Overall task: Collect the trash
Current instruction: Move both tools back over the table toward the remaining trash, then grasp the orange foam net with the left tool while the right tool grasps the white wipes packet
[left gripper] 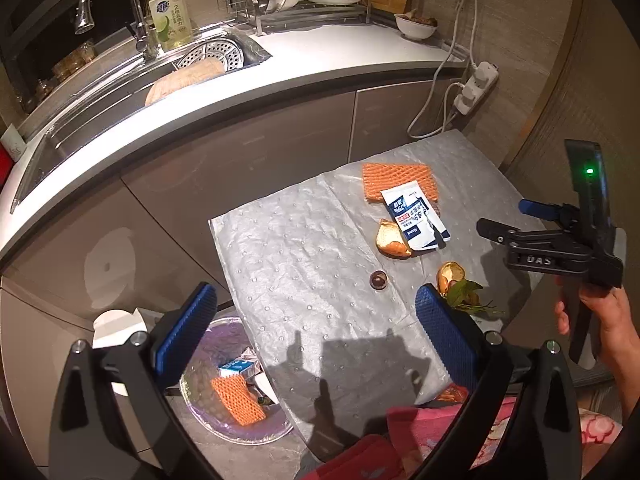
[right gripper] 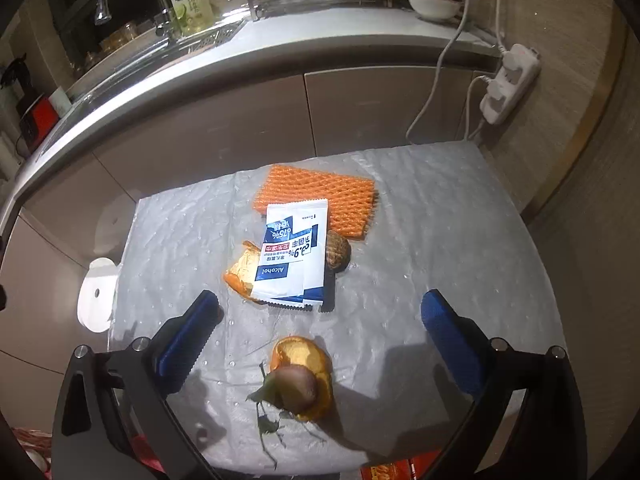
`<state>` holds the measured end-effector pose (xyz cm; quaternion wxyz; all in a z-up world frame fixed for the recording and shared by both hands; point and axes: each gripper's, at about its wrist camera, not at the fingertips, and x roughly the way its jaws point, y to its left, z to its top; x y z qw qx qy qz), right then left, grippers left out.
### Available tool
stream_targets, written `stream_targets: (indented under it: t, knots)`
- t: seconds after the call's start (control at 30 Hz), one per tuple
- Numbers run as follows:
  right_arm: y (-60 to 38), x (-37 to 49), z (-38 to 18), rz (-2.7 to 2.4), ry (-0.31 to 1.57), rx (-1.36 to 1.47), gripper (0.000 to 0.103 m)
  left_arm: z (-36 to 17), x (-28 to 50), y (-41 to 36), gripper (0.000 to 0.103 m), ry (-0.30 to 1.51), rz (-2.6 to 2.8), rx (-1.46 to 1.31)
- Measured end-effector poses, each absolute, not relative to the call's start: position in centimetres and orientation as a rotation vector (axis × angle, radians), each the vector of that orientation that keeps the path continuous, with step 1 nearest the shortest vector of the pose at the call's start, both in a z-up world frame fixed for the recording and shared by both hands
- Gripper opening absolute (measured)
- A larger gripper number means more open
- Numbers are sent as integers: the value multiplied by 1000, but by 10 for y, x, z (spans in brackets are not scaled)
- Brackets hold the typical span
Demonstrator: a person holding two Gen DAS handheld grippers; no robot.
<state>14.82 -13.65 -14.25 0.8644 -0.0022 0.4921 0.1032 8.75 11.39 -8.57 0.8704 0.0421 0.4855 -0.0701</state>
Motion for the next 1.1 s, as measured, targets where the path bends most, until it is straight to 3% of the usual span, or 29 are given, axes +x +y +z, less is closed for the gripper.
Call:
stream_targets:
  t: [0.1,0.27,0.33,0.4,0.43,0.77,1.1]
  knots:
    - [-133,169,-171,268,1104,14,78,-86,88,113,95,1027,-109,76]
    - [-128,194,-209,298,1200,38,63,-89,89,111,95,1048,-60,56]
    - [-127,201,-219,310,1235,50,51,-91,90,112,95,1059,-42,53]
    - [-127,204,-227,321,1271,71,26,-93,92,112,95,1069,-27,48]
    - [-127,205,-230,336,1285,87,19,-93,94,113,95,1073,-22,43]
    - [-162,186,-194,338,1225,202,17,-109,148,94,95,1115,-136,-2]
    - [-214,154,-145,262,1166,222,17,-180,261,12,95,1207,-311,65]
